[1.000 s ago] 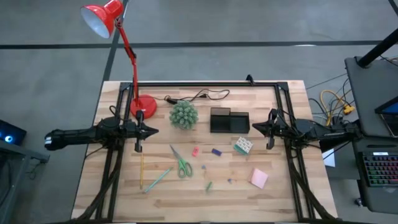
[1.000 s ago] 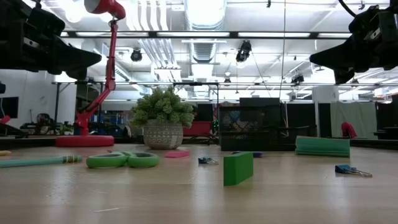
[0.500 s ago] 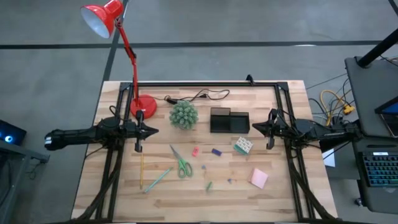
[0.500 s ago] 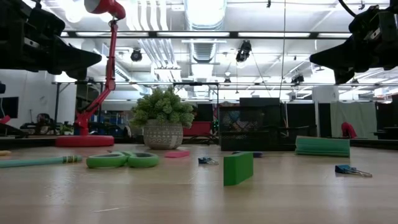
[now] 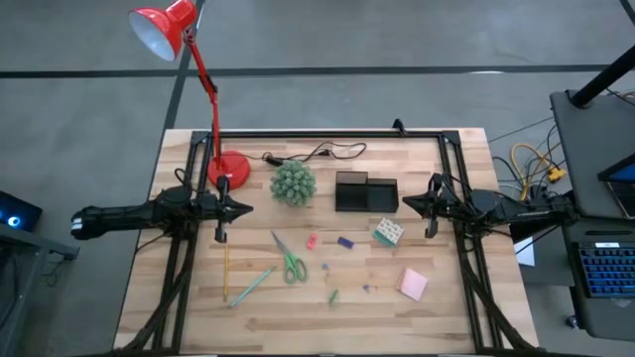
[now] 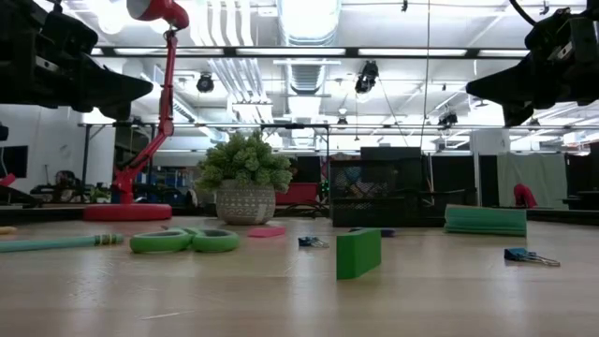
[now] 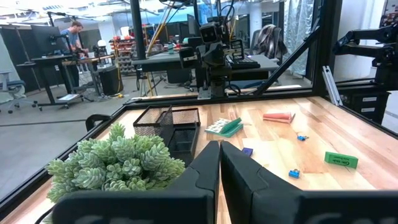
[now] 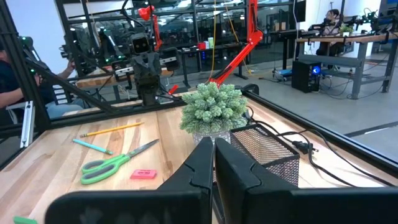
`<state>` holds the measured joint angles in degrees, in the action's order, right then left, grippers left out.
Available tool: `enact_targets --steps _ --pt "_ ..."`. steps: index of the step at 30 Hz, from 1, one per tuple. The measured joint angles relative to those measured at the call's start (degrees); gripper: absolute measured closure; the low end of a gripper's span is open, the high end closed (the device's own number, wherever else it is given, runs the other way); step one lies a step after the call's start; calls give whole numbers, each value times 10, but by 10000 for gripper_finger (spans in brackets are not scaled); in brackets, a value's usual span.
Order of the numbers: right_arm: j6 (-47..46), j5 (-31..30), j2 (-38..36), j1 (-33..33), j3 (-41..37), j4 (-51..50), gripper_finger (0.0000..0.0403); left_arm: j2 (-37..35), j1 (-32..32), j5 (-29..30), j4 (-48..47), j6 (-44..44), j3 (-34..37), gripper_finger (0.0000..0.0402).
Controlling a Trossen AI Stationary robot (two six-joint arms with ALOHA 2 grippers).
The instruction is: Pick and place office supplies into organizer
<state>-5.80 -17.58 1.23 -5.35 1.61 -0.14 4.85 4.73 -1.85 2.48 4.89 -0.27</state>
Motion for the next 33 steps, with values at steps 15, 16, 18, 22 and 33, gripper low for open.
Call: enact_targets --steps 15,16,18,22,33 --pt "0 0 0 0 0 9 394 0 0 0 0 0 0 402" --pt "0 0 0 0 0 12 394 0 0 1 0 0 0 402" --pt "0 0 0 0 0 12 394 0 0 1 0 0 0 402" --pt "3 0 0 0 0 15 394 0 0 3 0 0 0 402" --pt "64 -9 7 0 0 51 391 0 0 10 16 3 0 402"
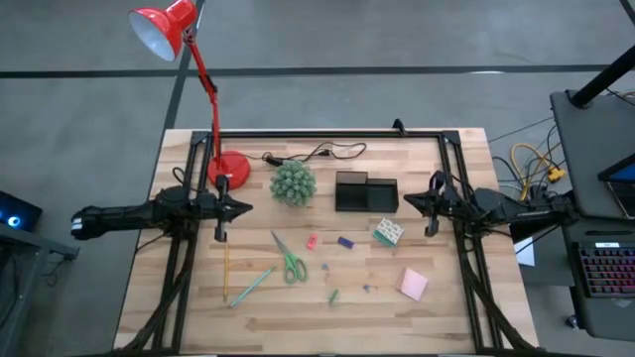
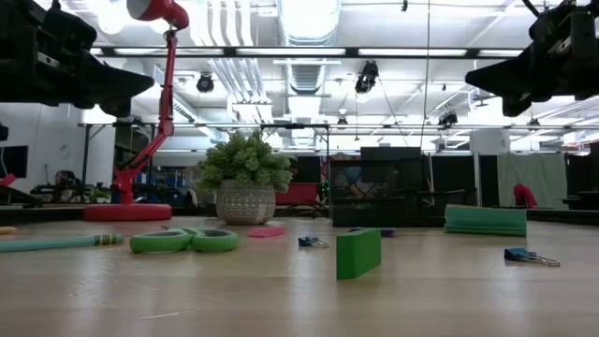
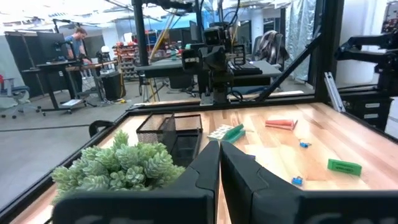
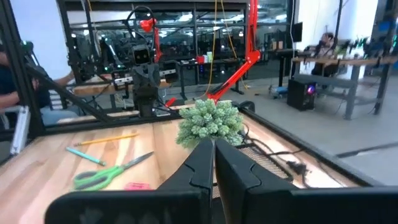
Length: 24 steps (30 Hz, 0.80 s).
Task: Pick and place office supplies into organizer
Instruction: Put the green sticky notes into the black desk organizer
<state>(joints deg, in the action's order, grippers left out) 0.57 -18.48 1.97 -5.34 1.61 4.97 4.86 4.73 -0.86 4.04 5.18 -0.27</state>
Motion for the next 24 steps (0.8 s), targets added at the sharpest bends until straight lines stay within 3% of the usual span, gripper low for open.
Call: enact_targets --steps 5,11,18,24 --pt "44 -23 24 0 0 64 361 0 0 46 5 2 0 402" --pt "20 -25 87 0 13 73 294 9 0 61 93 21 0 389" --pt "45 -71 219 1 102 72 242 50 2 166 113 13 0 301" --pt "-6 -66 341 0 214 -24 233 83 1 171 179 10 -5 236"
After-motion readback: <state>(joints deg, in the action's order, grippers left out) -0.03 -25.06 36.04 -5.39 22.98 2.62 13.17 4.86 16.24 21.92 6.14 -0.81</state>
